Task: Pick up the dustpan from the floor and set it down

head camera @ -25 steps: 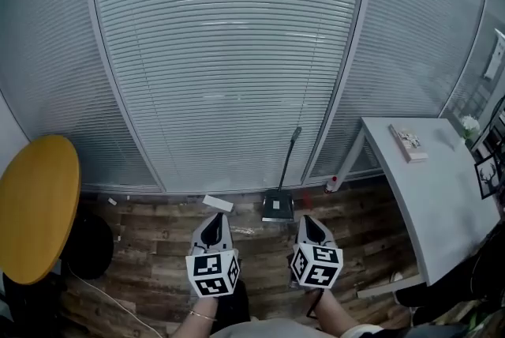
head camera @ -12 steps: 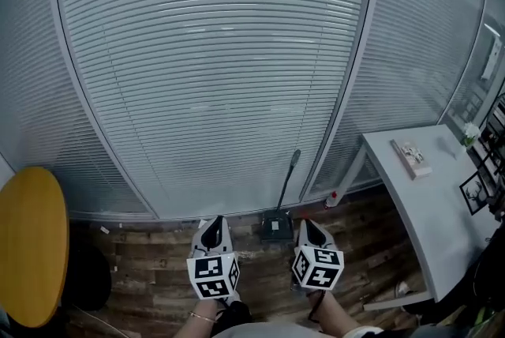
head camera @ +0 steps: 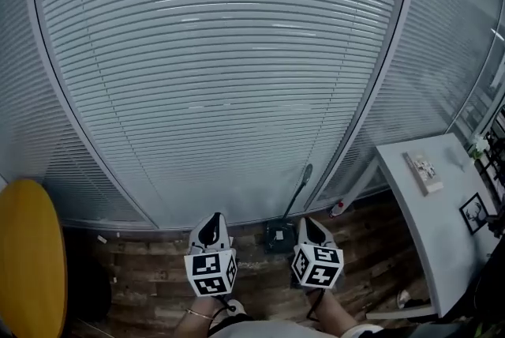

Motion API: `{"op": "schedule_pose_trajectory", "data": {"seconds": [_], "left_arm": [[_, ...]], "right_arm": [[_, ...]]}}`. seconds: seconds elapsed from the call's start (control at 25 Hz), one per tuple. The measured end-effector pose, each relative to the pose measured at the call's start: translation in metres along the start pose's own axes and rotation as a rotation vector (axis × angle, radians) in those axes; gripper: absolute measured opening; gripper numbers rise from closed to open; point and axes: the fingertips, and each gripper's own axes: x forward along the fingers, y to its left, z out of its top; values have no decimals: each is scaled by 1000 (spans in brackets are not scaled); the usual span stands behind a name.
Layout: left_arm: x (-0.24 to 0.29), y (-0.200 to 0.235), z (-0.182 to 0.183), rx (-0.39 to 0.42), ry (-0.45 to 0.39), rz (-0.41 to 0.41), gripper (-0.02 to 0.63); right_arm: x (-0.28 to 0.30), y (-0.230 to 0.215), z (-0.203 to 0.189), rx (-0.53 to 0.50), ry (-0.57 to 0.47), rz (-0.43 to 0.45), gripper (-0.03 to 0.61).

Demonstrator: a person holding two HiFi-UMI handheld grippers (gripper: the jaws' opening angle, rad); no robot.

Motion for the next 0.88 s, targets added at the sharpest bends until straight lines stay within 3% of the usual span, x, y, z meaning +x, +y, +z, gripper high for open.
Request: {"op": "schedule_pose_trajectory", "data": {"seconds": [0.2, 0.48, 0.88], "left_arm": [[25, 12, 2, -10, 32, -18, 18], [60, 5, -13, -36, 56, -4, 17], [81, -29, -8, -33, 75, -14, 18]], "right_arm": [[21, 12, 11, -23, 11, -11, 32], [54, -8, 11, -15, 35, 0, 32], [60, -40, 22, -29, 61, -1, 32]]}}
